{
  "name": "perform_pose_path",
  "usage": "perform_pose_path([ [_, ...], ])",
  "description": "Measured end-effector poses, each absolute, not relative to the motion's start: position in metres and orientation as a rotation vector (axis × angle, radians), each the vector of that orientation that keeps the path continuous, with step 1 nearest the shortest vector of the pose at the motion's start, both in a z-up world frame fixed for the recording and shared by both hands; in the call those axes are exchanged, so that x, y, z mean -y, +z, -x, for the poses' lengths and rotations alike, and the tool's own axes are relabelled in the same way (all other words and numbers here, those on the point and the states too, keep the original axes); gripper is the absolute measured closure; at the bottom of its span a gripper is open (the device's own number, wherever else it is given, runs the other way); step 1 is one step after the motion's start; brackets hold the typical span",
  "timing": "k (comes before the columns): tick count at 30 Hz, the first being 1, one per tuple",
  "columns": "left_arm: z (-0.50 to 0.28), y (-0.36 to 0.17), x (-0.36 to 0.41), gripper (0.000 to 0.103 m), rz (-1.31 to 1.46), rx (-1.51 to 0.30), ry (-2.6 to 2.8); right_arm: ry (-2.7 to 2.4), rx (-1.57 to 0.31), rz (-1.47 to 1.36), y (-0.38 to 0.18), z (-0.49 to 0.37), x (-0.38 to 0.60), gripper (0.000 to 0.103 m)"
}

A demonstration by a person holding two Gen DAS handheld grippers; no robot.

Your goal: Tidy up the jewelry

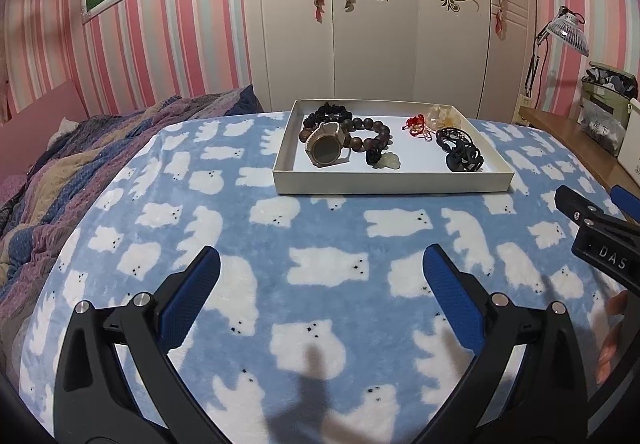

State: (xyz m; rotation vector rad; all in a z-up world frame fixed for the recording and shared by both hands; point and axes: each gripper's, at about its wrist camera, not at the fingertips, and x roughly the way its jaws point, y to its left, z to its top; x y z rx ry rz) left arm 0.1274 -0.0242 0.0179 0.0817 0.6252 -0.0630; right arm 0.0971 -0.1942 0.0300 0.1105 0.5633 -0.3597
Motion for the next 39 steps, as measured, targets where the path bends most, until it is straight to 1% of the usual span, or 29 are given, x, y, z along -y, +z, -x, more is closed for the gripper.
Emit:
perform_pose_path([
  [39, -0.126, 0.0164, 0.0276, 0.003, -0.09, -0.637, -0.093, -0.364, -0.572, -0.105, 0.0303, -0.0969, 0.1992, 0.002],
])
